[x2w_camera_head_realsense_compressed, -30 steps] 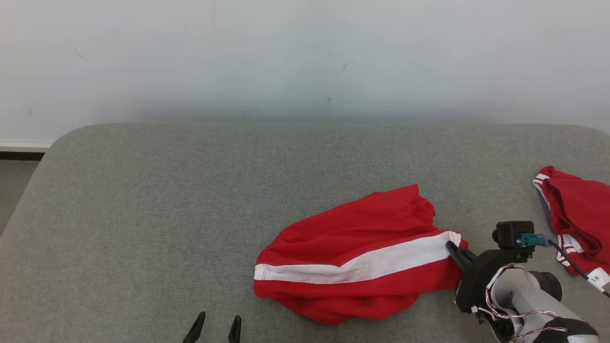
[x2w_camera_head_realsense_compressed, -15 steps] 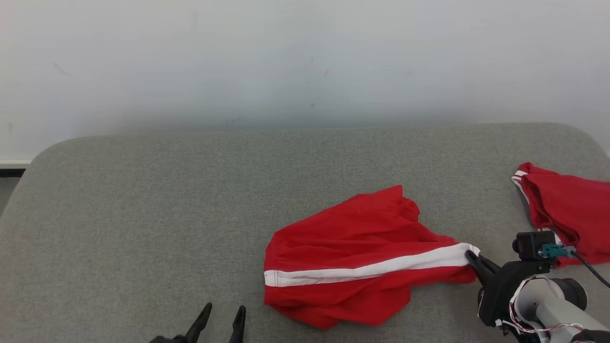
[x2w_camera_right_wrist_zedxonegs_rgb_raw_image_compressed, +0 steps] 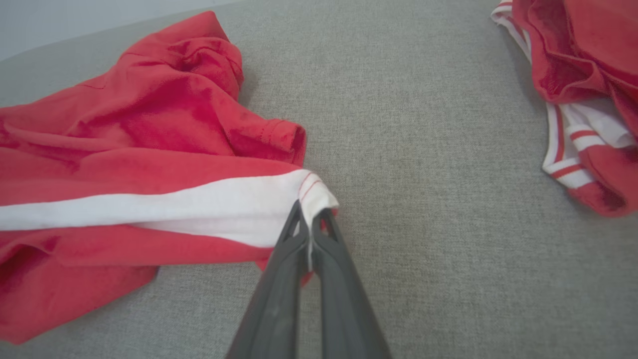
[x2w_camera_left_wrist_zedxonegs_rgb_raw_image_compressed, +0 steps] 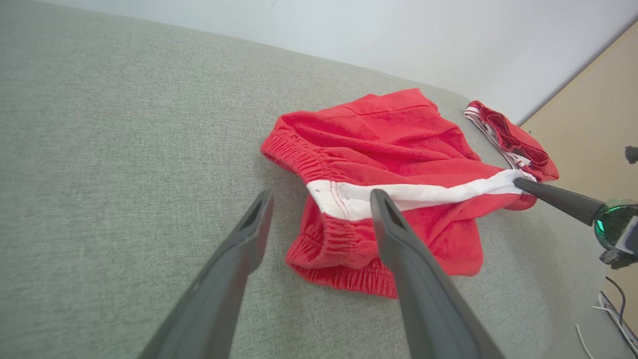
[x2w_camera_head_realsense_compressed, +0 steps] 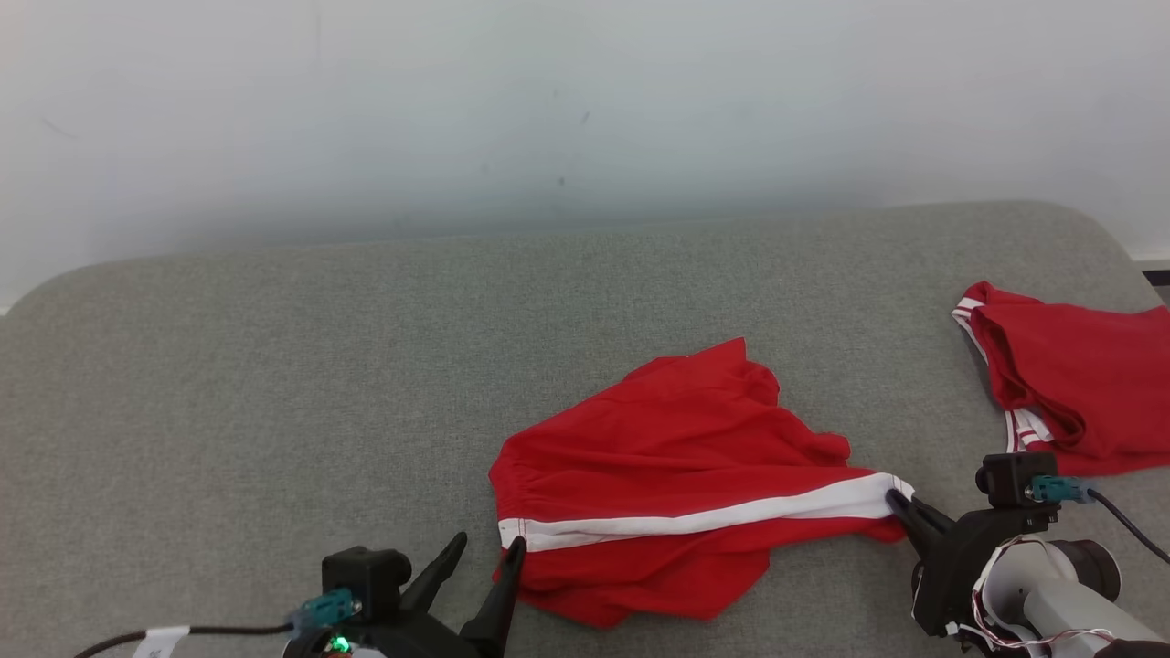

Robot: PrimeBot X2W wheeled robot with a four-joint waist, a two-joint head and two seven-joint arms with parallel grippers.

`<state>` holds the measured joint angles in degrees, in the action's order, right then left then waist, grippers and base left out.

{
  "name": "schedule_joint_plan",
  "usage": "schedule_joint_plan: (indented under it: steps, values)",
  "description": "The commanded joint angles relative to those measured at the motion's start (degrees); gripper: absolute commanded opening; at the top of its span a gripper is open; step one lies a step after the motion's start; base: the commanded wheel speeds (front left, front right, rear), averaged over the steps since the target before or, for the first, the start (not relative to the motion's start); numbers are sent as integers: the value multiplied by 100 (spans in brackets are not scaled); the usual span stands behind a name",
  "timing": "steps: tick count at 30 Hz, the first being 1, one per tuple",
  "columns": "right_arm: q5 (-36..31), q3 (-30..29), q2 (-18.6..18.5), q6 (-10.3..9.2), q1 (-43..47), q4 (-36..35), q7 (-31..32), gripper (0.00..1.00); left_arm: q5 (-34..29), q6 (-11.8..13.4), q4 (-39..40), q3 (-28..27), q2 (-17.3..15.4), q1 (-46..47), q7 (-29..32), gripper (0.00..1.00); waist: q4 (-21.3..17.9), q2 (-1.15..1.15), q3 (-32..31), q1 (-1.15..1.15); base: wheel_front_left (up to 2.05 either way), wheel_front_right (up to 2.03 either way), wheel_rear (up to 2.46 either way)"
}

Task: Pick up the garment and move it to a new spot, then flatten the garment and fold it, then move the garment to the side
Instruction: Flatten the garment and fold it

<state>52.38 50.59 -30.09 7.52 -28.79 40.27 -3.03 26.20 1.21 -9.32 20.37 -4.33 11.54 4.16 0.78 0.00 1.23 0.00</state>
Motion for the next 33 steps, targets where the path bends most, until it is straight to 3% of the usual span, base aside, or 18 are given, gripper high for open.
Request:
schedule_joint_plan:
  steps: [1, 13, 14, 15, 17, 18, 19, 26, 33]
  values:
    - [-36, 12, 4, -6, -15, 6, -1, 0, 4, 30, -40, 9, -7, 60, 53, 100, -19, 0, 25, 0, 0, 0, 0]
    - [-164, 30, 26, -6, -200, 43, 27, 0, 134, 129, -315, 176, -5, 544, 811, 97, -98, 0, 190, 0, 0, 0, 0]
    - [-176, 31, 32, -6, -216, 45, 28, 0, 144, 130, -342, 185, -2, 562, 841, 90, -104, 0, 200, 0, 0, 0, 0]
    - [-179, 32, 40, -6, -222, 50, 20, 0, 155, 127, -359, 195, 2, 583, 868, 75, -109, 0, 206, 0, 0, 0, 0]
    - [-180, 32, 50, -6, -226, 63, 18, 0, 185, 114, -382, 224, 8, 637, 945, 40, -120, 0, 213, 0, 0, 0, 0]
    - [-190, 29, 52, -6, -225, 71, 10, 0, 174, 96, -395, 247, 1, 646, 992, 7, -125, 0, 214, 0, 0, 0, 0]
    - [-199, 24, 56, -6, -226, 79, -3, 0, 185, 105, -406, 264, 2, 631, 1041, 0, -130, 0, 212, 0, 0, 0, 0]
    - [-204, -13, 40, -6, -249, 68, -138, 0, 344, 23, -183, 247, -8, 580, 1031, 0, -166, 0, 111, 0, 0, 0, 0]
    - [75, -220, -188, -6, -381, -426, -450, 0, 1097, -168, 222, -174, 34, 709, 1038, 0, -210, 0, -169, 0, 0, 0, 0]
